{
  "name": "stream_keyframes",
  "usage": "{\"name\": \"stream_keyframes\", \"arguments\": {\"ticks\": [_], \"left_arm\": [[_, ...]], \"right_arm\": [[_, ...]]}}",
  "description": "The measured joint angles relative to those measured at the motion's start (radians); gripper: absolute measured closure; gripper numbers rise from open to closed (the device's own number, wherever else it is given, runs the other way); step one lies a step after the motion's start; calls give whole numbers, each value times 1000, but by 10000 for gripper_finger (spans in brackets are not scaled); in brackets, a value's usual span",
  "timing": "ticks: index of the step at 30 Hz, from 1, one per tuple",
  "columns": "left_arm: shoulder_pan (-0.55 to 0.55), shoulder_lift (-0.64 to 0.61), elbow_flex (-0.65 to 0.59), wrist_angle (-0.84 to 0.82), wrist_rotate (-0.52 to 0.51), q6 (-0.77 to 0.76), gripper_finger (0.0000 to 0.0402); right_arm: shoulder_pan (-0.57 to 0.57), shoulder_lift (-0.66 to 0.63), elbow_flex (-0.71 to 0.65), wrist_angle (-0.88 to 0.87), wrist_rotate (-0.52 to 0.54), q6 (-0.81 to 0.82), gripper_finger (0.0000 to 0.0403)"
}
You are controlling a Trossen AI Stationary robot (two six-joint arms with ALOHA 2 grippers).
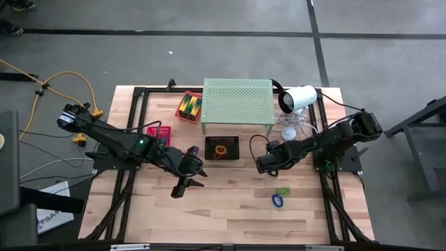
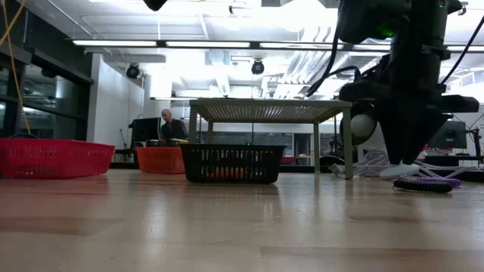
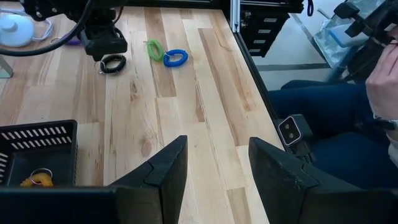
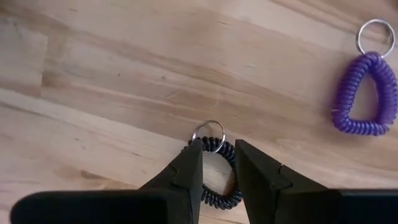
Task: Pick & Place Office Desk Supplies
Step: Put the black spring rubber band into the black bin on the shelf
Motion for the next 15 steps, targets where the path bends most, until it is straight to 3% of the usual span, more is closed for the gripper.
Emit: {"name": "stream_keyframes", "arguments": {"ticks": [15], "left_arm": [[0, 0, 0, 0, 0, 0, 236]], "right_arm": [[0, 0, 0, -5, 0, 96, 321]]}}
